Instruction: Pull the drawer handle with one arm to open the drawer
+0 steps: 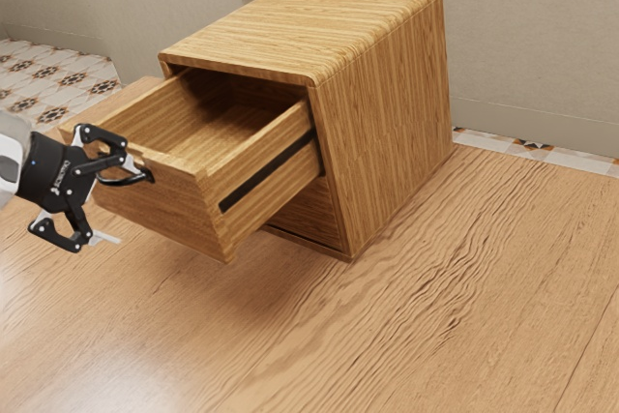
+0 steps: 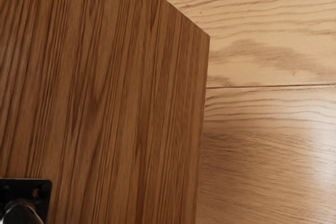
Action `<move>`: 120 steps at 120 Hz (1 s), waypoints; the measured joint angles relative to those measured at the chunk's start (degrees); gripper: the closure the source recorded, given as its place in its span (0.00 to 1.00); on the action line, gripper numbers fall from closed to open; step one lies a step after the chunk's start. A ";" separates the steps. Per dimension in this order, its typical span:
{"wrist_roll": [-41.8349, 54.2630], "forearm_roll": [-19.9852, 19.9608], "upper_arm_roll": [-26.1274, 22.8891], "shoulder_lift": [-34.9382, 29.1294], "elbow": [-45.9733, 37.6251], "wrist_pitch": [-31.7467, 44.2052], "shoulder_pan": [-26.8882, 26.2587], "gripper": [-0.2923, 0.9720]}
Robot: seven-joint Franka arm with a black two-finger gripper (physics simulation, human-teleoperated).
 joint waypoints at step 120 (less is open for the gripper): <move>-38.66 21.26 -3.81 23.33 39.28 -35.34 -6.94 0.23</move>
